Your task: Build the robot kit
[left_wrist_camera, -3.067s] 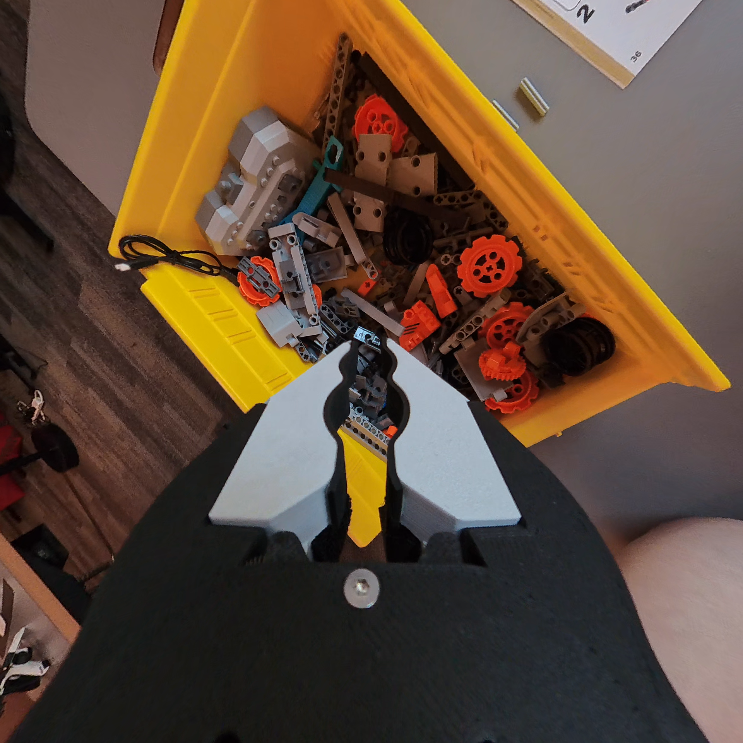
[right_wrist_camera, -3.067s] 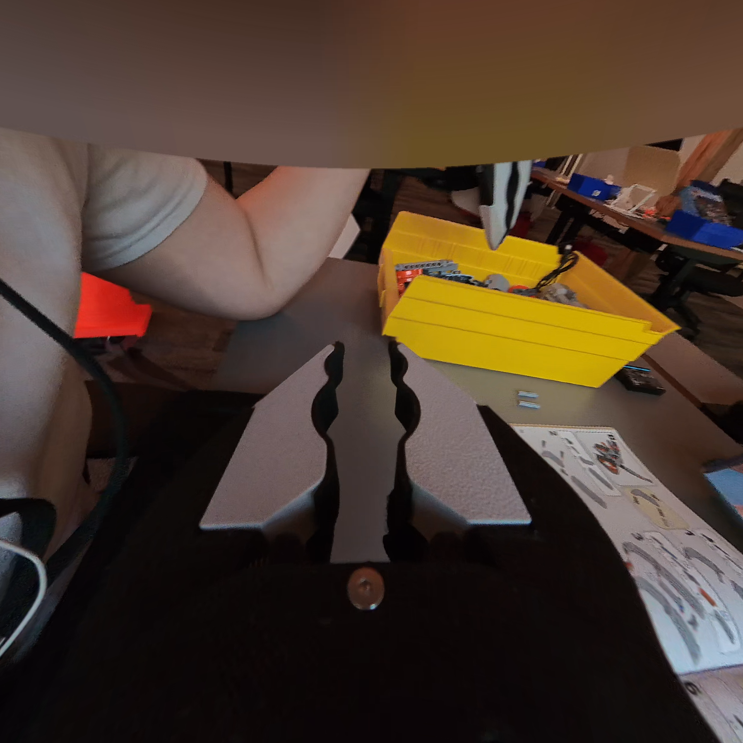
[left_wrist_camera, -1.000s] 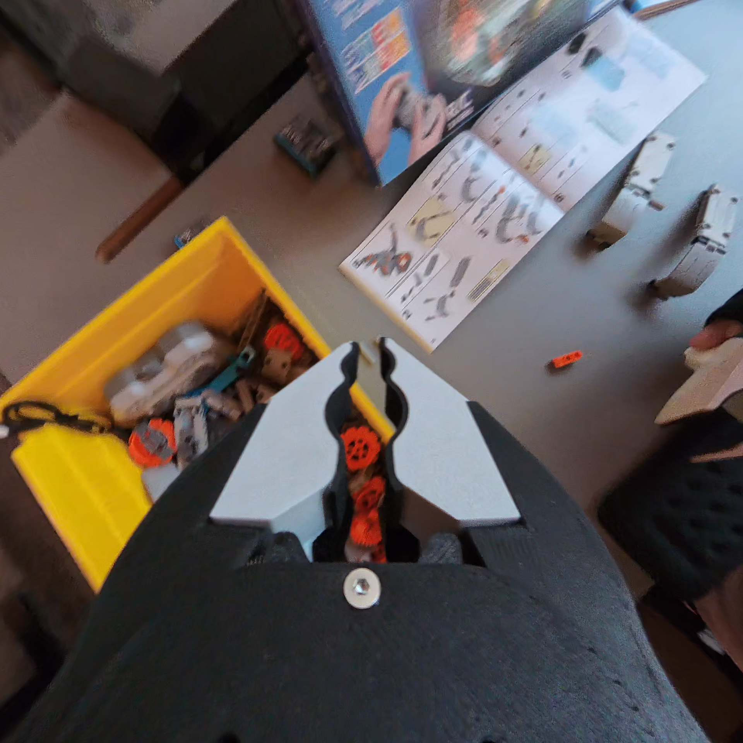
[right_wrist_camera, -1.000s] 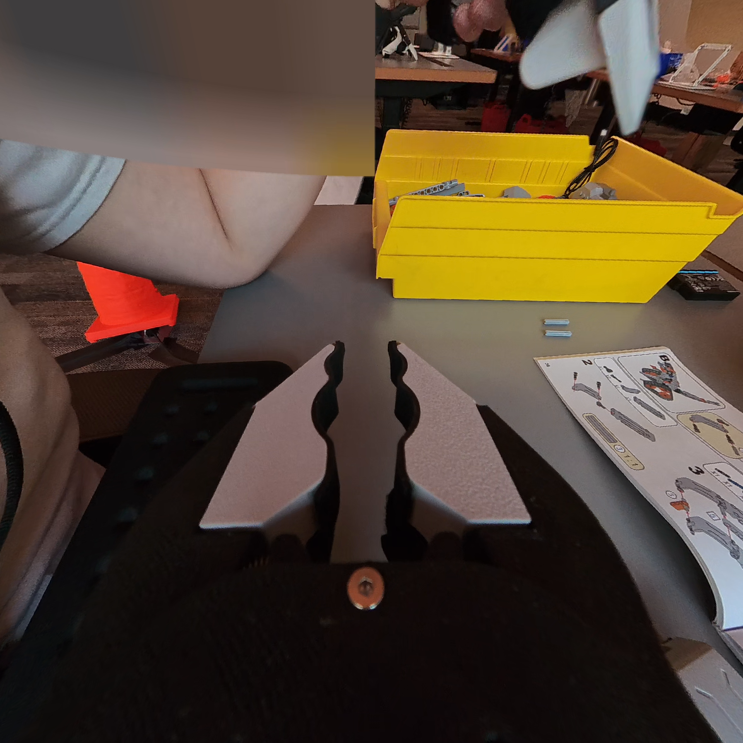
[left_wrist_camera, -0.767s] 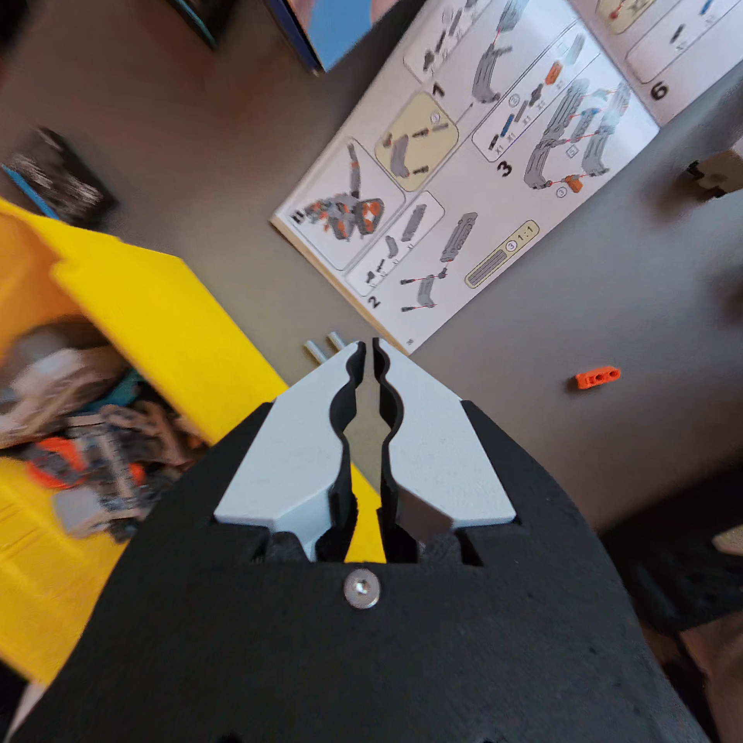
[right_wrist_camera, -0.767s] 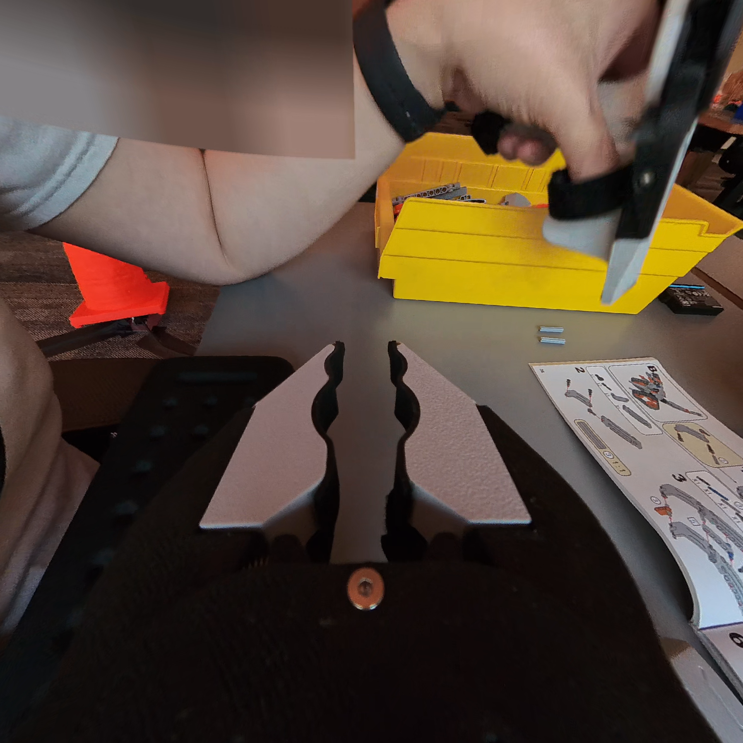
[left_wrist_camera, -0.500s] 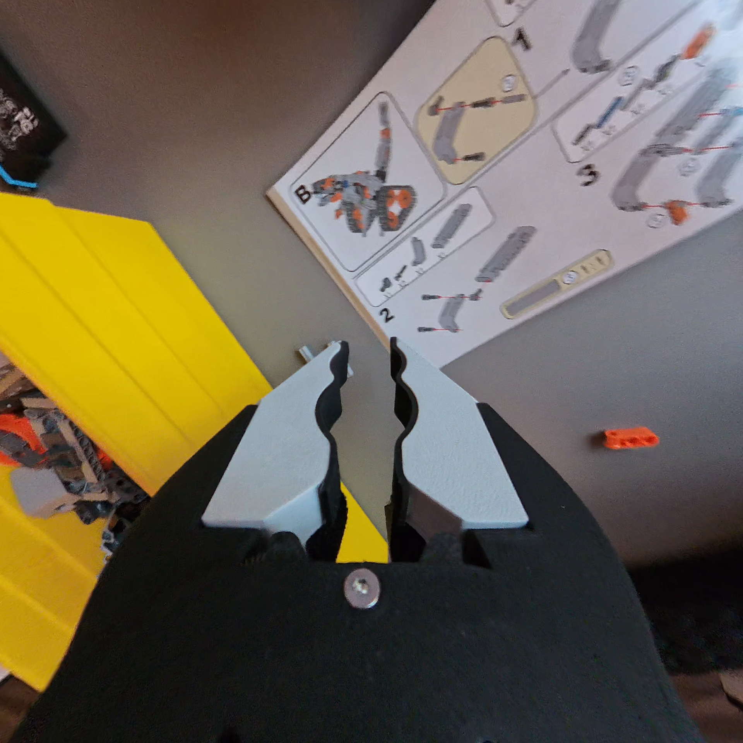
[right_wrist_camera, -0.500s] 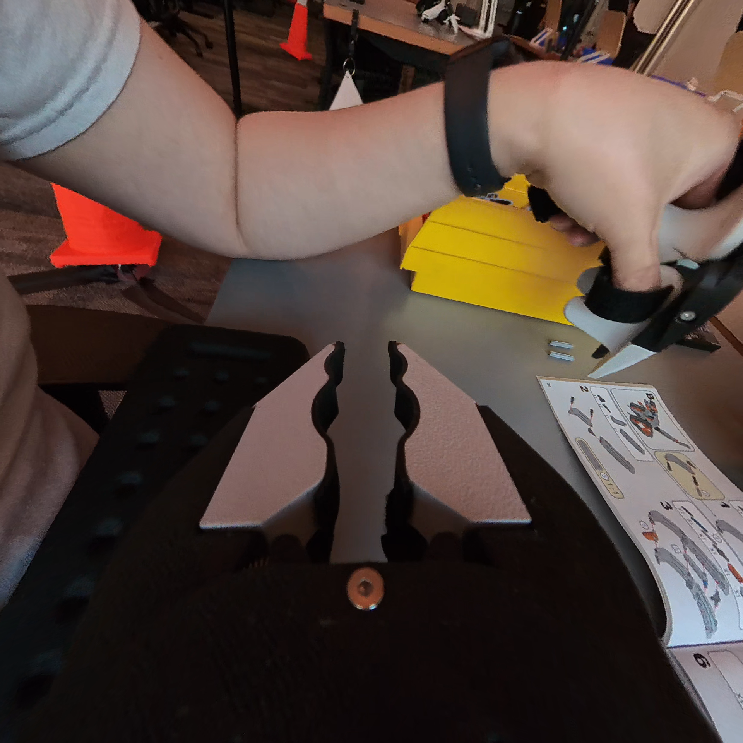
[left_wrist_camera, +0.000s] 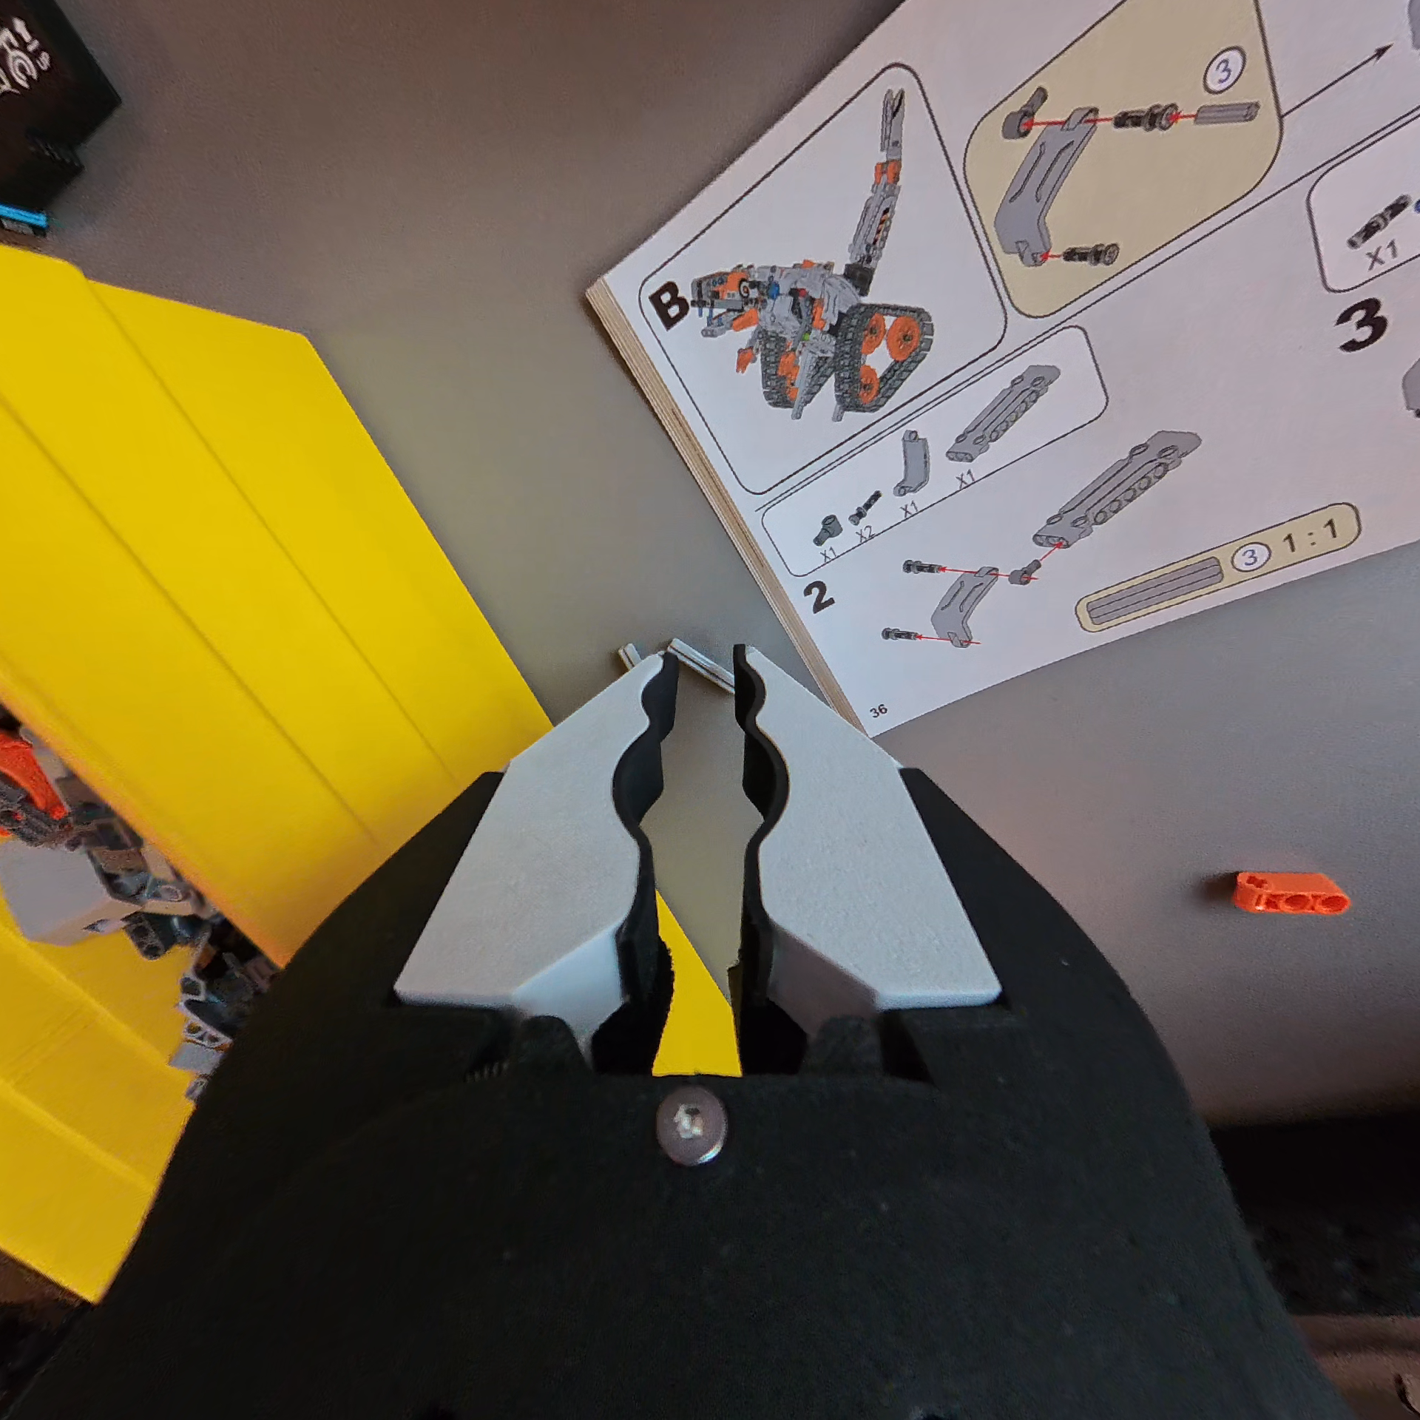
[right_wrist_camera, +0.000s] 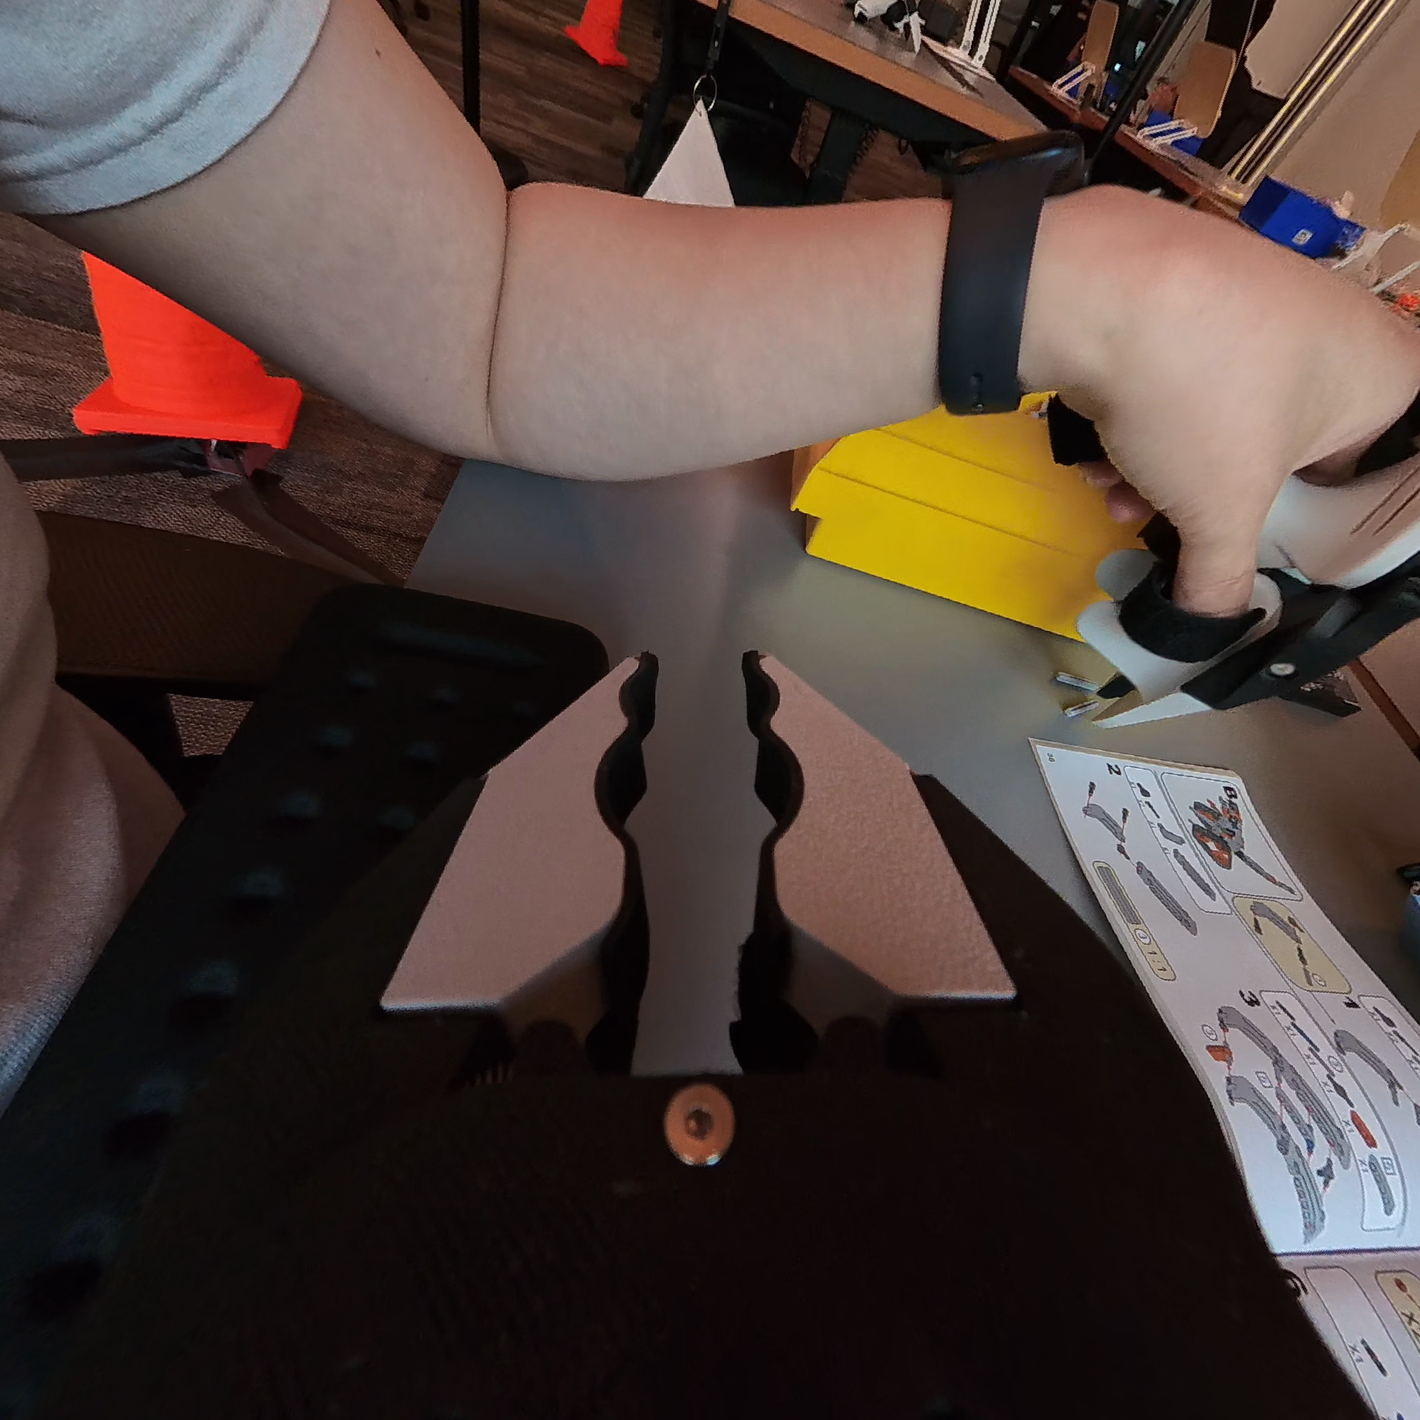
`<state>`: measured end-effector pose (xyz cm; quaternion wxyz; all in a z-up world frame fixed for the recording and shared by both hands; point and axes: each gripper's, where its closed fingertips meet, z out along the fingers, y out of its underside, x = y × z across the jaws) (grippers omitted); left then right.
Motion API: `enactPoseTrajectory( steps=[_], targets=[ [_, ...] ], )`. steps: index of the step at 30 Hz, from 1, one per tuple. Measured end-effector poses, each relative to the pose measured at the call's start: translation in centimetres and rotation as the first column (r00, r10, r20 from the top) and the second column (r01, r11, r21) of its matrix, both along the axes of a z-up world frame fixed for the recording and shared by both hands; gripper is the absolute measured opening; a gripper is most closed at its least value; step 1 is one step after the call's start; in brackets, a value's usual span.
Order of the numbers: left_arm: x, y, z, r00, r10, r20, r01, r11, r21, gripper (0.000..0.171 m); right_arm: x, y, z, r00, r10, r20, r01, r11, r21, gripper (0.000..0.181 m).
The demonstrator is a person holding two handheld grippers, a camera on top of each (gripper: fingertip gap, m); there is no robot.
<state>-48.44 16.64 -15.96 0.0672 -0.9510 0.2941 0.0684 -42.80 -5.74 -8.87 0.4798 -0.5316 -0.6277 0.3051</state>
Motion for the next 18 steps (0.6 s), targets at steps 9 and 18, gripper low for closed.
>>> enactPoseTrajectory(
  steps=[9, 18],
  targets=[
    [-0.2, -0.8, -0.5, 0.999, 0.029, 0.032, -0.027, 0.997, -0.070, 0.011, 0.0, -0.1, -0.1, 1.000, 0.004, 0.008, -0.004, 1.000, 0.013, 0.023],
    [0.1, -1.0, -0.7, 0.999, -0.005, 0.038, 0.008, 0.996, -0.084, 0.003, 0.0, -0.4, -0.1, 1.000, 0.013, 0.020, -0.013, 1.000, 0.027, 0.023]
  ],
)
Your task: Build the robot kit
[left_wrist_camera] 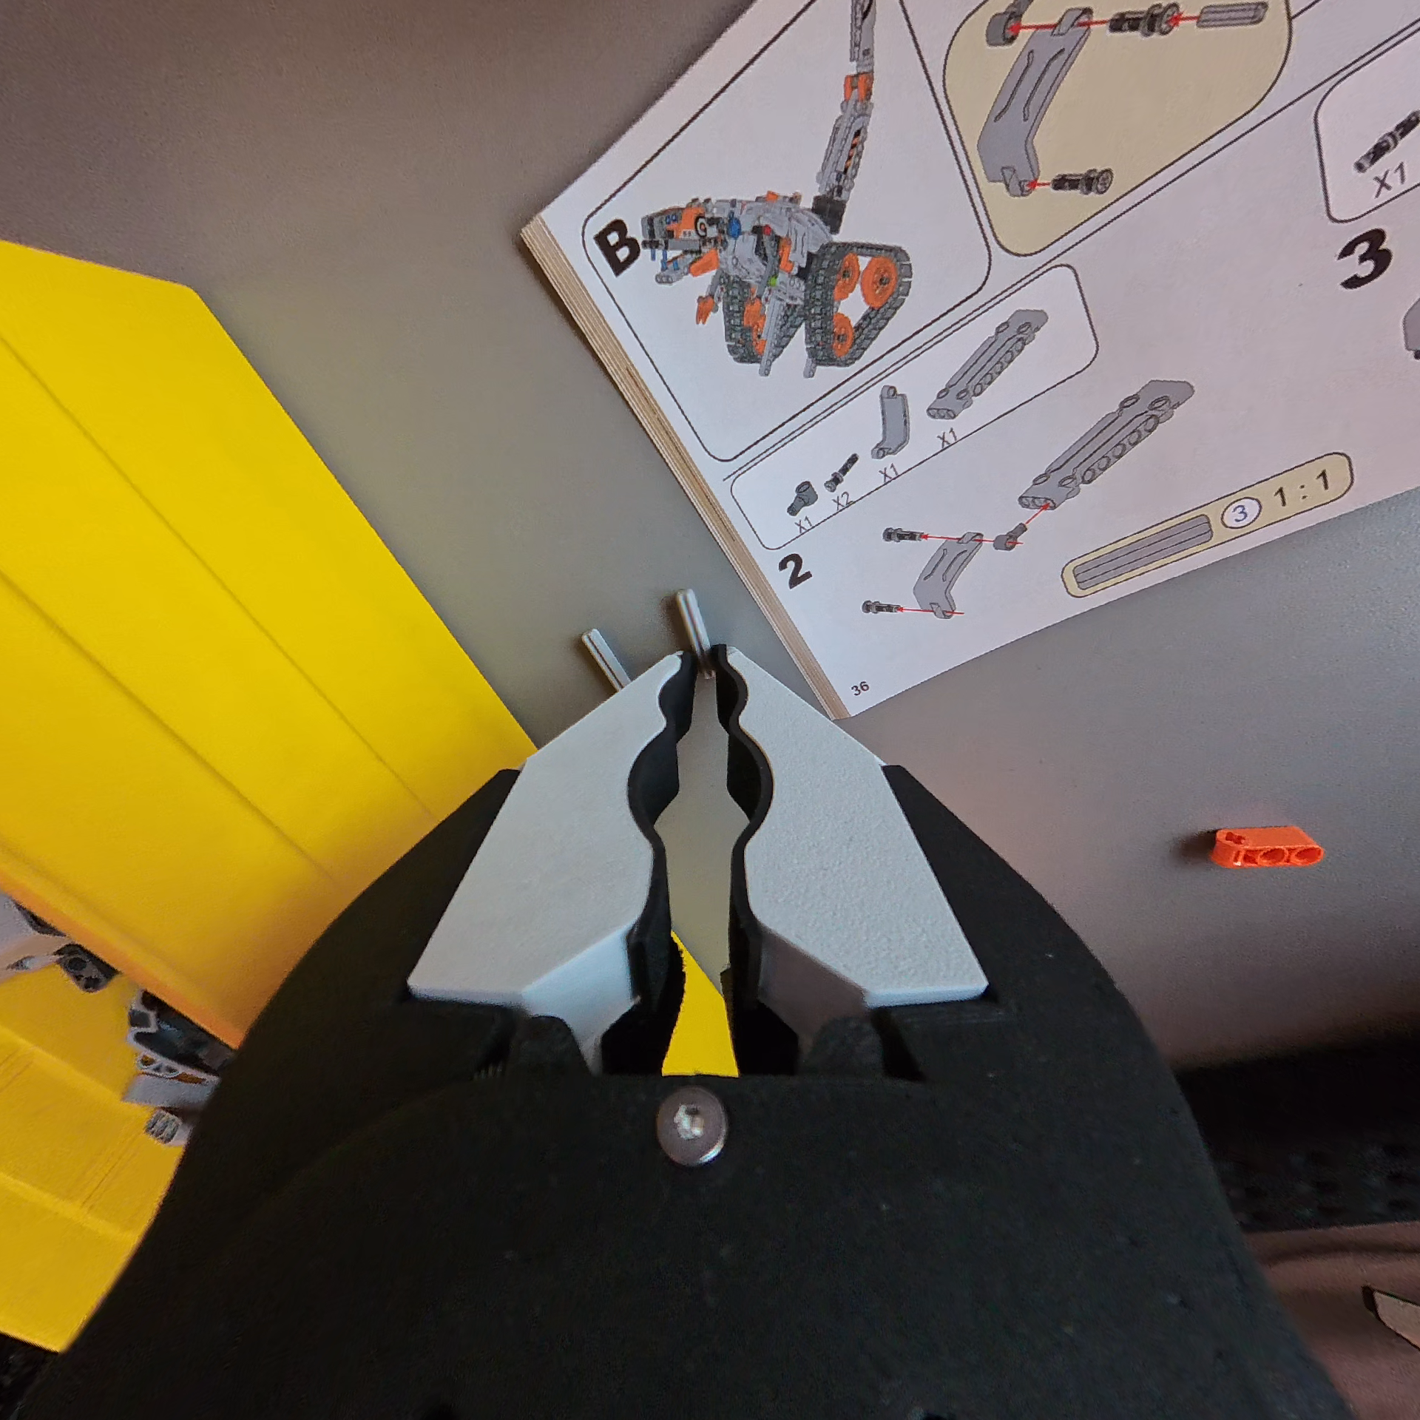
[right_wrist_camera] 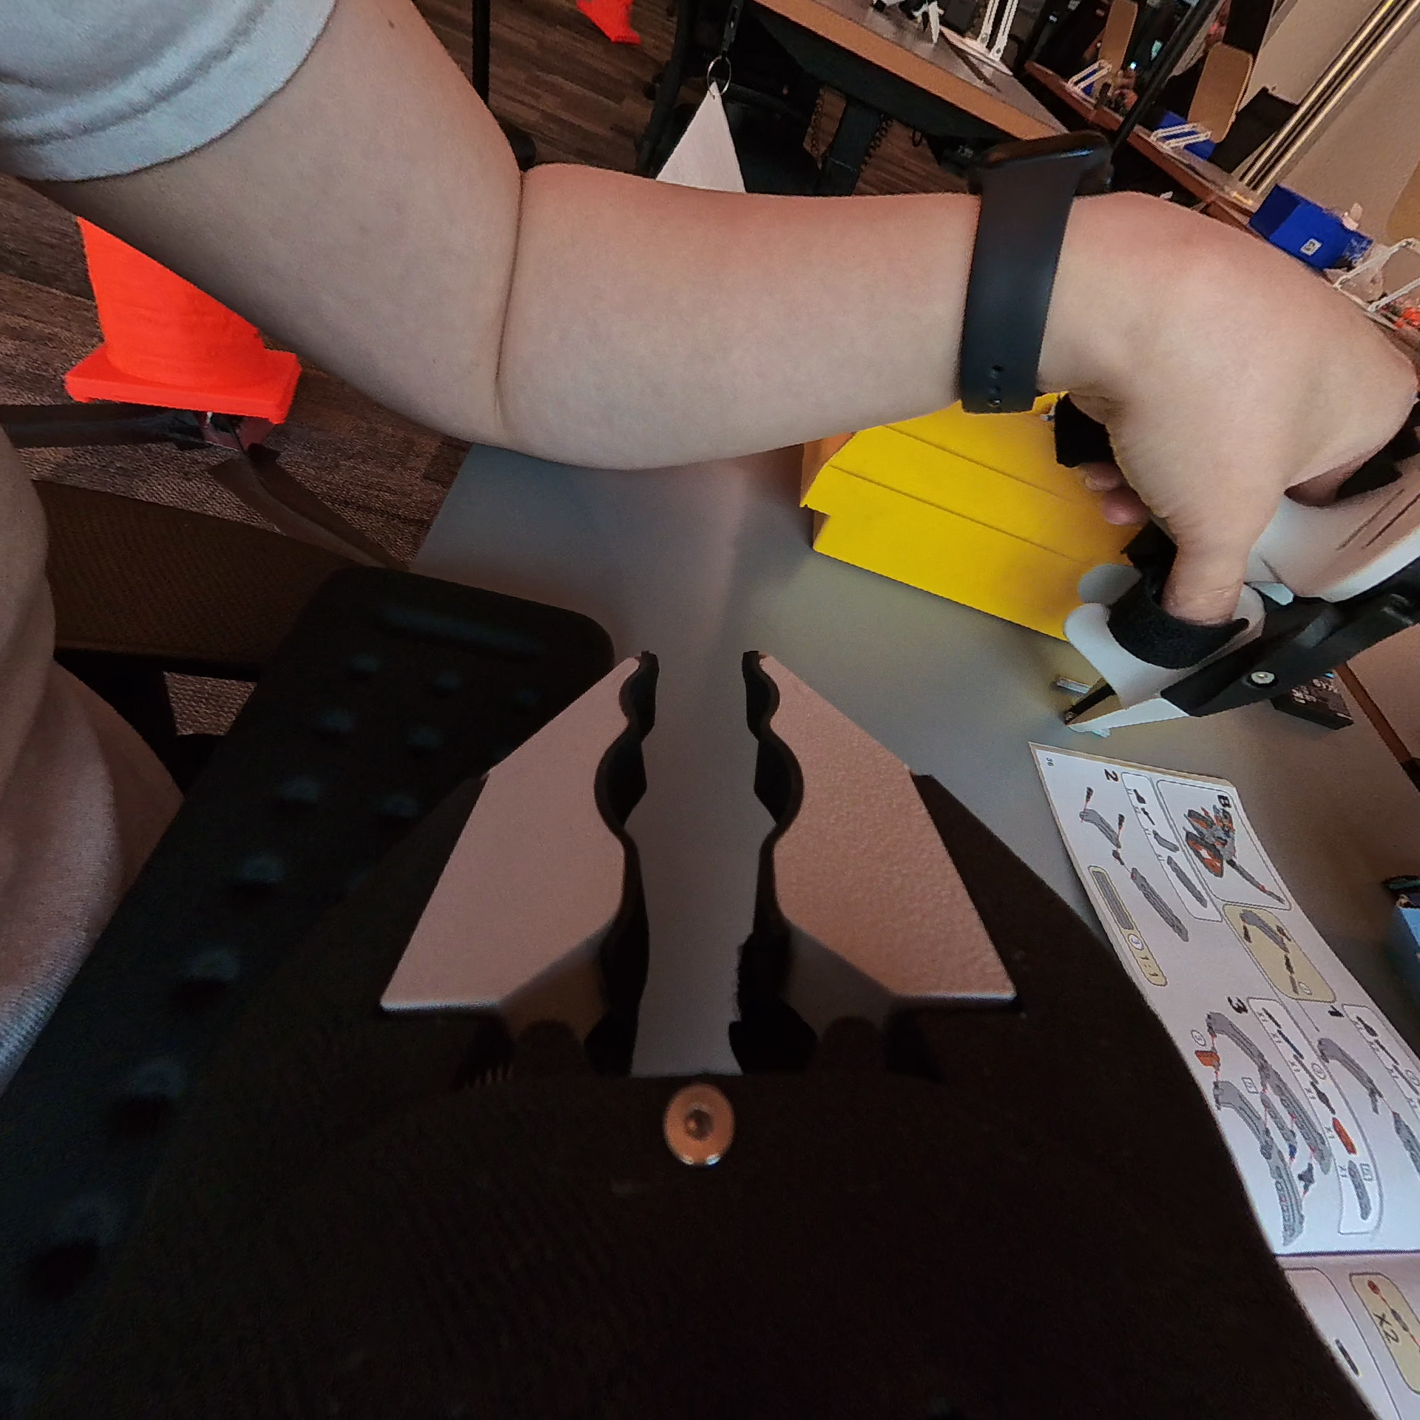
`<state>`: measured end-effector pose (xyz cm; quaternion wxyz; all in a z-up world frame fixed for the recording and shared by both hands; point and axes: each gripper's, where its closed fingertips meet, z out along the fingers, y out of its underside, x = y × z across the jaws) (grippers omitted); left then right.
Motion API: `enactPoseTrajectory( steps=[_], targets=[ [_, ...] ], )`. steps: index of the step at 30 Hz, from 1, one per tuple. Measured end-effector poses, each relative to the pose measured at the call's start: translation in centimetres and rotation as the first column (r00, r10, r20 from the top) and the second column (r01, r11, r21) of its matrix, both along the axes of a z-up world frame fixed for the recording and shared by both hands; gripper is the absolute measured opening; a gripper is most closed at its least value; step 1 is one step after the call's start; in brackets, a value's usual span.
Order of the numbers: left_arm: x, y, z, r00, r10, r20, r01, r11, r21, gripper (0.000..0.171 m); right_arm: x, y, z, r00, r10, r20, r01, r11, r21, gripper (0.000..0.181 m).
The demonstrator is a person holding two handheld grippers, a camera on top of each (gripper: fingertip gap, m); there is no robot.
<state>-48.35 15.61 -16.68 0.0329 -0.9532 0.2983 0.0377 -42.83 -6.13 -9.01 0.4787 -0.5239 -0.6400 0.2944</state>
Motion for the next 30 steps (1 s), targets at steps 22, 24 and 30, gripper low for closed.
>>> enactPoseTrajectory(
  steps=[22, 24, 30],
  targets=[
    [11.9, -11.4, 2.6, 0.705, -0.625, 0.334, 0.676, 0.735, -0.052, 0.002, -0.4, -2.2, -0.9, 0.993, 0.111, 0.048, -0.113, 0.992, 0.052, 0.022],
    [12.0, -11.1, 1.6, 0.668, -0.702, 0.249, 0.729, 0.684, -0.027, 0.002, -0.4, -2.5, -1.2, 0.991, 0.121, 0.063, -0.126, 0.990, 0.069, 0.022],
    [10.8, -11.1, 0.1, 0.633, -0.757, 0.159, 0.772, 0.631, -0.071, 0.002, -0.4, -2.7, -1.5, 0.988, 0.132, 0.081, -0.139, 0.987, 0.084, 0.022]
  ],
)
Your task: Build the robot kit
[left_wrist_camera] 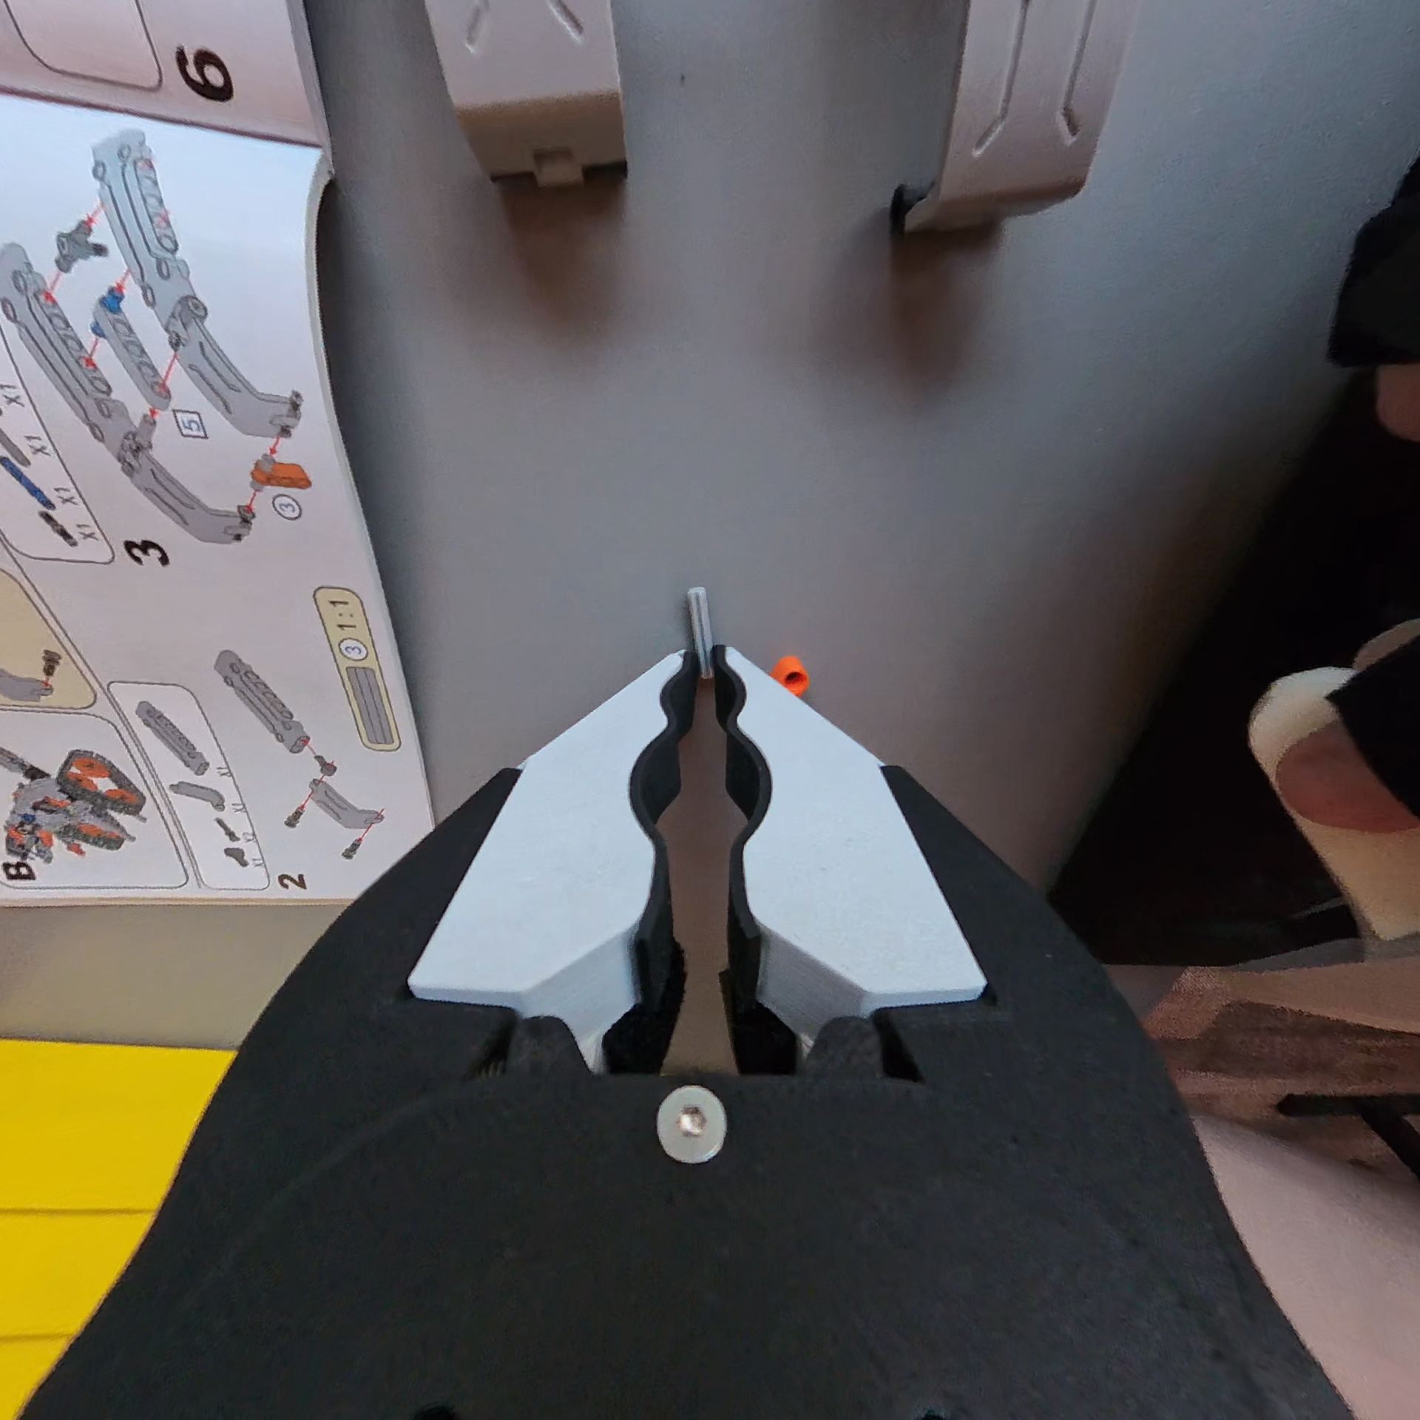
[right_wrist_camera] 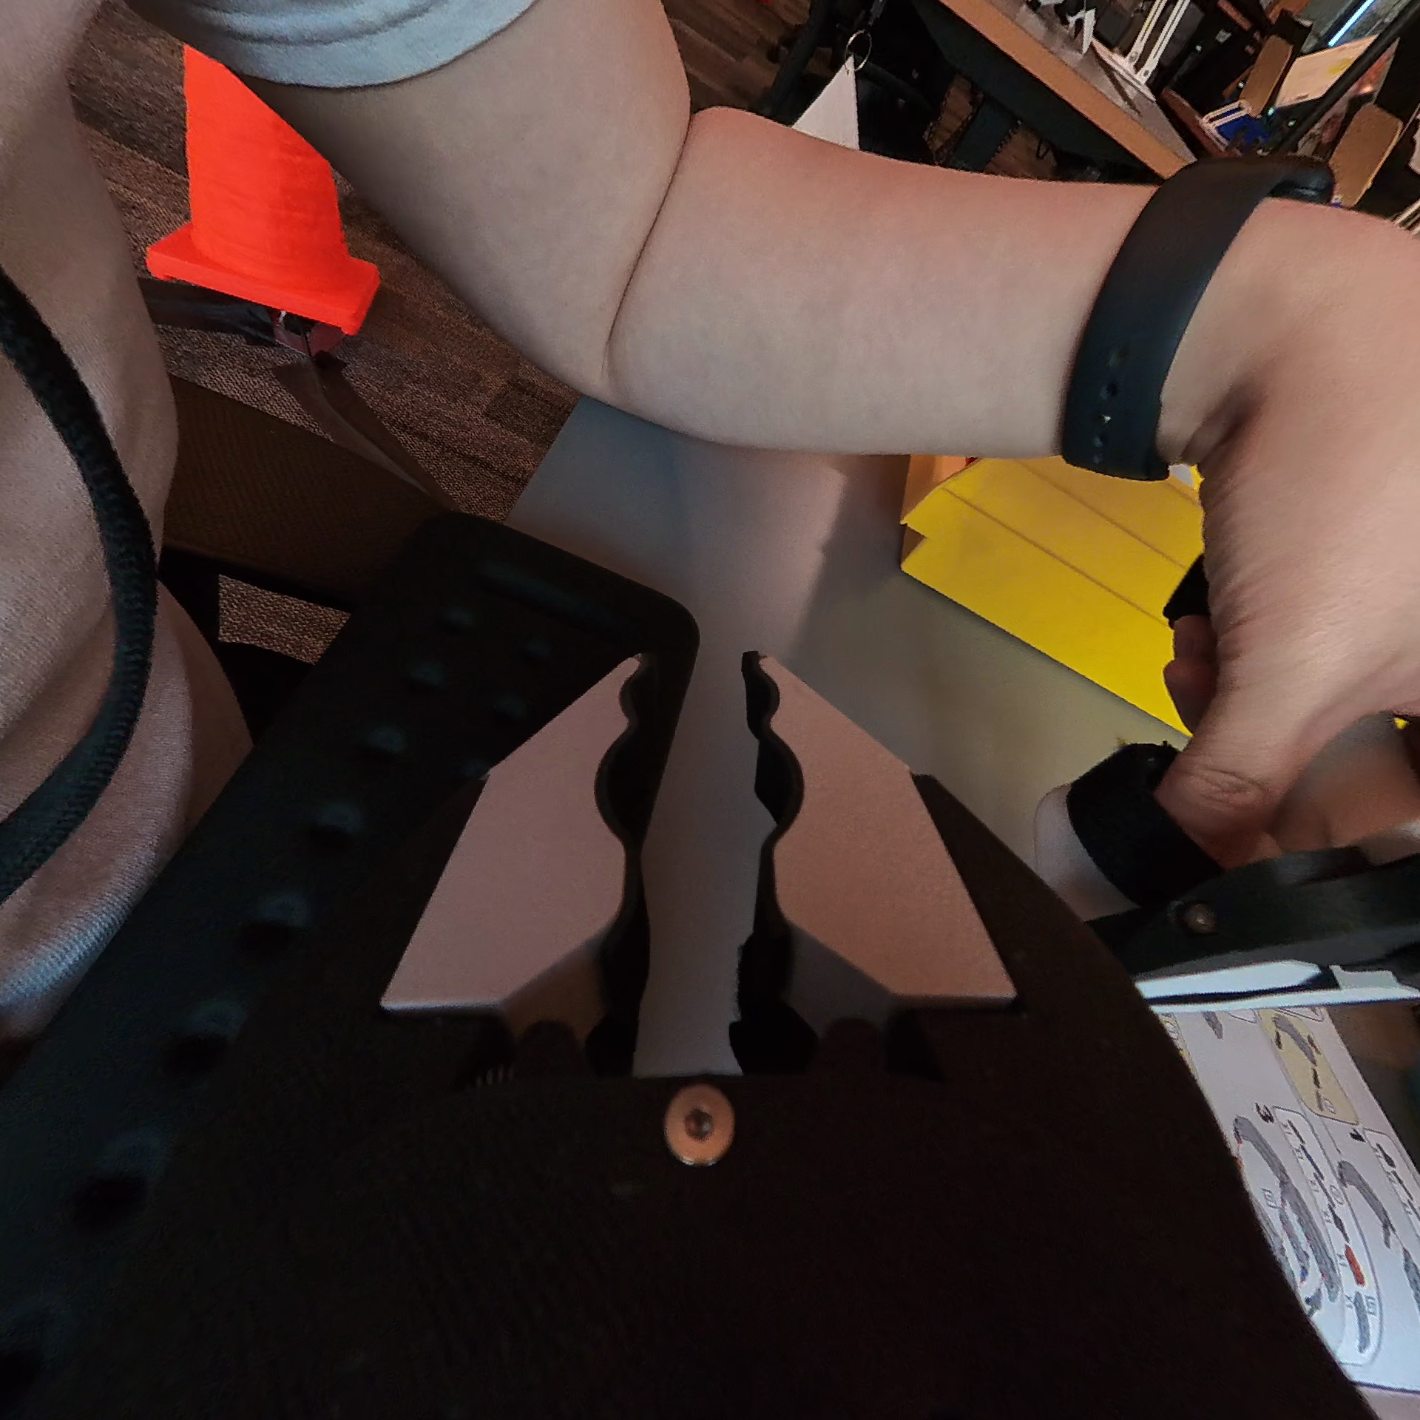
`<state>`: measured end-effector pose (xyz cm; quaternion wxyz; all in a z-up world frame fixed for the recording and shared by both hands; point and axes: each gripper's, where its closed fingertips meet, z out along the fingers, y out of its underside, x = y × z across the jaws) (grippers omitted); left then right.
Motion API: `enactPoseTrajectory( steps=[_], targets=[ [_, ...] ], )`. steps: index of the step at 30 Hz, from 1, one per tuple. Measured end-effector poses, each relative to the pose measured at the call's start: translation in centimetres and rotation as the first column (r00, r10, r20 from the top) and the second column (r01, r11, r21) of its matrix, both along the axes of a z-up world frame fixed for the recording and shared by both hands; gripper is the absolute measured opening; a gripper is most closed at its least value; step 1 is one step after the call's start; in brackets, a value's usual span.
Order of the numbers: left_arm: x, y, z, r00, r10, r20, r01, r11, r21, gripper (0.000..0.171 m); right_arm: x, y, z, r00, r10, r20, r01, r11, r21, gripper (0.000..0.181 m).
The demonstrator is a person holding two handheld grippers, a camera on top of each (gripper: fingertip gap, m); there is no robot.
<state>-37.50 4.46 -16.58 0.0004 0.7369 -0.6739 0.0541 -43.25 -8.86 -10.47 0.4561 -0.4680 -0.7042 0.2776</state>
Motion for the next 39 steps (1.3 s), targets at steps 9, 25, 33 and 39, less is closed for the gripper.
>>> enactPoseTrajectory(
  steps=[9, 25, 33, 39],
  targets=[
    [-0.2, 0.8, 5.3, 0.968, 0.122, 0.220, -0.109, 0.991, -0.071, 0.019, 0.0, -0.2, -0.3, 1.000, 0.014, 0.007, -0.014, 1.000, -0.027, 0.023],
    [-16.4, 9.6, 15.3, 0.723, 0.563, 0.400, -0.680, 0.685, 0.263, 0.022, 1.2, 4.4, 0.2, 0.985, -0.165, -0.049, 0.133, 0.912, -0.388, 0.025],
    [-22.0, 11.0, 11.2, 0.615, 0.745, 0.260, -0.788, 0.592, 0.170, 0.042, 2.1, 8.0, 0.1, 0.921, -0.389, -0.035, 0.358, 0.877, -0.322, 0.041],
    [-24.9, 12.3, 7.3, 0.571, 0.809, 0.141, -0.820, 0.556, 0.134, 0.040, 2.0, 8.6, 0.8, 0.911, -0.403, -0.092, 0.351, 0.872, -0.342, 0.042]
  ],
)
